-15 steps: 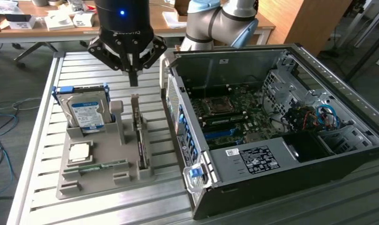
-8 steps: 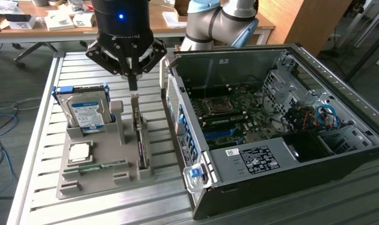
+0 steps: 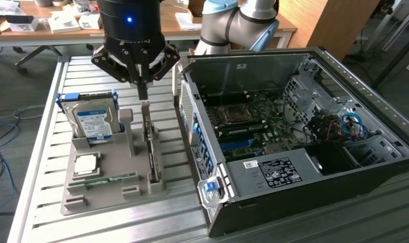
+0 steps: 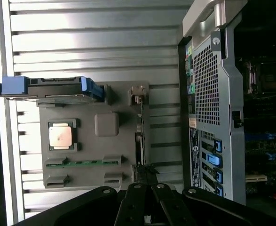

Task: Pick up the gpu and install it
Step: 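Reach for the gpu, then pick up the gpu and move the gpu toward the slot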

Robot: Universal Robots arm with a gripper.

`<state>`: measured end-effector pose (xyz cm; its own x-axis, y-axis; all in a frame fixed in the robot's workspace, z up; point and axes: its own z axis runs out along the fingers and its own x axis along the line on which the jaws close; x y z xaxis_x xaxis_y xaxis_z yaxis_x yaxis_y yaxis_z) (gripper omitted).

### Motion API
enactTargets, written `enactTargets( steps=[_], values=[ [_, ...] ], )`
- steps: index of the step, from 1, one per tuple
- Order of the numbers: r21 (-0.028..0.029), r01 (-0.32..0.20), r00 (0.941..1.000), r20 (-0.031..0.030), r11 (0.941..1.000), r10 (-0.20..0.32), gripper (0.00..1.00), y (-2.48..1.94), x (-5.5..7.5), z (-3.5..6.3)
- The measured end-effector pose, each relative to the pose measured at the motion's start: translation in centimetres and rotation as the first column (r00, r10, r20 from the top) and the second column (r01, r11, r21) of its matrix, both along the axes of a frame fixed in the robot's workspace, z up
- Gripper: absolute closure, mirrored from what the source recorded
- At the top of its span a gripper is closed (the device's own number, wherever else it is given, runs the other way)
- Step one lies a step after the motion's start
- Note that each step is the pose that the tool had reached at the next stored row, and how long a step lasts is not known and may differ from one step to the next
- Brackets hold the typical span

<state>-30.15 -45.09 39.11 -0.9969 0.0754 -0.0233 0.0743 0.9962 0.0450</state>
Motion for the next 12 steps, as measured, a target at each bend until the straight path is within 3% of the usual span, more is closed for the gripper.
enactTargets(
  steps=[12],
  values=[
    [0.0,0.0,1.0,0.0,1.0,0.0,0.89,-0.03,0.0,0.0]
  ],
)
